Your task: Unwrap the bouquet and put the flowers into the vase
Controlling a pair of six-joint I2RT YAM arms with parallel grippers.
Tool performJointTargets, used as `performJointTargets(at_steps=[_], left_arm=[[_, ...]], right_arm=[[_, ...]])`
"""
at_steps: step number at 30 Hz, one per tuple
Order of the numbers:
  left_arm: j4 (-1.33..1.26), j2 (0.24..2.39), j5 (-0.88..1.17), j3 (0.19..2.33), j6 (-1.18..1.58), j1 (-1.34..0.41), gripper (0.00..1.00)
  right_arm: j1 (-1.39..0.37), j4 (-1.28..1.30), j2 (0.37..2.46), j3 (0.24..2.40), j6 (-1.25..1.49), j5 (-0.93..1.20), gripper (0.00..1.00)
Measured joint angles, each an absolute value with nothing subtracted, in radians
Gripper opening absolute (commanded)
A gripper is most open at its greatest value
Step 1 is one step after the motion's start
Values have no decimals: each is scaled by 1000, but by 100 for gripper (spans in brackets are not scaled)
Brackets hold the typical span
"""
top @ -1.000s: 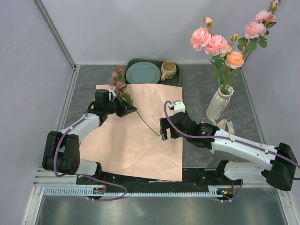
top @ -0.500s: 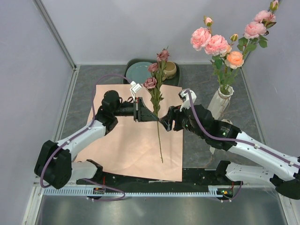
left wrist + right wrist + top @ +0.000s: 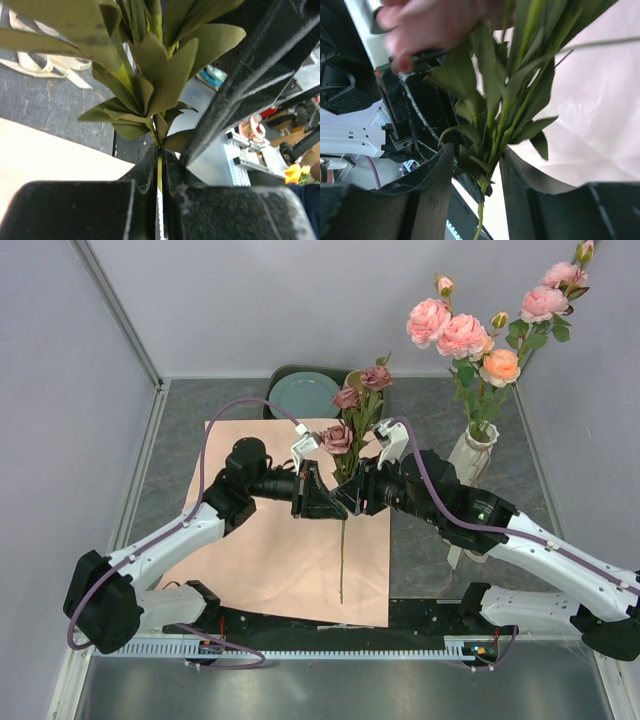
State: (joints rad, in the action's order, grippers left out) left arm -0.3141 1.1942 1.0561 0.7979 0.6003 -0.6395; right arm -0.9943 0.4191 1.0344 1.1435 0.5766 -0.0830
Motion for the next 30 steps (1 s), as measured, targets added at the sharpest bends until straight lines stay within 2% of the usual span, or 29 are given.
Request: performJointTargets(at_steps=[5, 8, 12, 13, 16, 17, 19, 20, 25, 30], left_arm=[[-244, 1164, 1043, 804, 536, -664, 2], [-216, 1155, 1032, 814, 507, -672, 2], [-196, 1155, 1026, 821, 491, -675, 2], [-191, 1155, 1023, 822, 488, -676, 5], [-170, 1155, 1013, 830, 469, -676, 28], [-155, 1155, 1003, 837, 461, -677, 39], [-121, 1155, 986, 857, 442, -677, 46], [-100, 1155, 973, 867, 434, -677, 53], [-30, 1154, 912, 893, 403, -677, 63], [25, 1153, 850, 897, 387, -677, 64]], right_arm=[[-993, 434, 1044, 1143, 580, -72, 41], [-993, 440, 1044, 1143, 580, -73, 32], [-993, 442, 1043, 1143, 580, -71, 14], [-993, 443, 1043, 1143, 580, -72, 12], [-993, 445, 1040, 1143, 579, -76, 6], [-993, 447, 1036, 1143, 579, -83, 5], [-993, 459, 1020, 1143, 572, -105, 1], [-993, 470, 1008, 1144, 566, -125, 0], [-992, 580, 966, 1243, 514, -266, 0], [-992, 680, 955, 1420, 432, -458, 0]])
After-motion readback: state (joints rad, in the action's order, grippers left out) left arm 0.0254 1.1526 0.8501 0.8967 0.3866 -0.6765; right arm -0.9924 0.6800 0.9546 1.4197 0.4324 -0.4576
